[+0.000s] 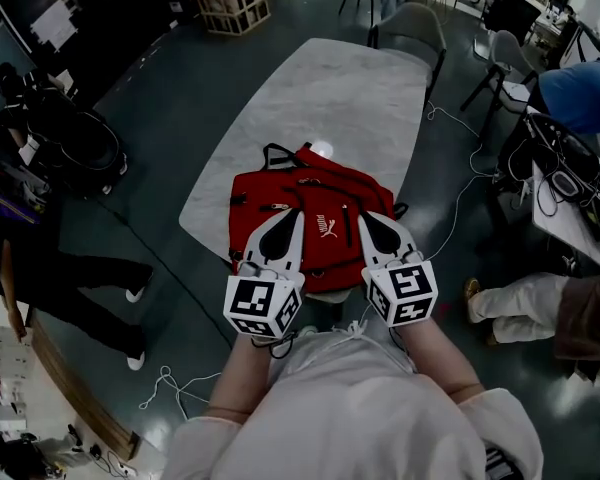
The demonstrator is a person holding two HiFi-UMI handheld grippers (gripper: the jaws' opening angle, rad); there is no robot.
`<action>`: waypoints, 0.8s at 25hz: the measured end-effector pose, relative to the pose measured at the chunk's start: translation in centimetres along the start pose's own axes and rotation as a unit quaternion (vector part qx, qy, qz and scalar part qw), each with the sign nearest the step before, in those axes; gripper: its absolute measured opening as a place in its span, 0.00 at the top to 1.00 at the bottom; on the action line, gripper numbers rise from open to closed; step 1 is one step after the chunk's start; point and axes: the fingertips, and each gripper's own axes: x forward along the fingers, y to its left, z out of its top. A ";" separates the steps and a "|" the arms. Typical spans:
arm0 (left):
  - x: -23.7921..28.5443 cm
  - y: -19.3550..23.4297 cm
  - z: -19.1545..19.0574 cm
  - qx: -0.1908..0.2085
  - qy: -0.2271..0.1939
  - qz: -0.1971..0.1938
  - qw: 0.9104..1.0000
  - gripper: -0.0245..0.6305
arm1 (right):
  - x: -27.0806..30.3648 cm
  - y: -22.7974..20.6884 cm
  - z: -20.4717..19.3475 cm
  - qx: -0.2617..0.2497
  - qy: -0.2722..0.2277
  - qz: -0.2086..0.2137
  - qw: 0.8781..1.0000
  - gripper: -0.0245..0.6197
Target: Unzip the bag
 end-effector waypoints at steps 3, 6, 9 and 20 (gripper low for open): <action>-0.1 0.0 -0.1 -0.001 0.001 -0.002 1.000 0.93 | -0.1 0.2 0.1 0.000 -0.004 -0.001 1.000 0.92; -0.1 0.1 -0.3 -0.003 0.002 -0.002 1.000 0.93 | -0.1 0.3 0.1 0.003 -0.007 -0.002 1.000 0.92; -0.2 0.3 -0.4 -0.005 0.005 -0.003 1.000 0.93 | -0.1 0.5 0.2 0.002 -0.009 -0.005 1.000 0.92; -0.8 1.0 -0.7 -0.011 0.014 -0.005 1.000 0.93 | 0.2 1.6 0.1 0.002 -0.002 -0.010 1.000 0.92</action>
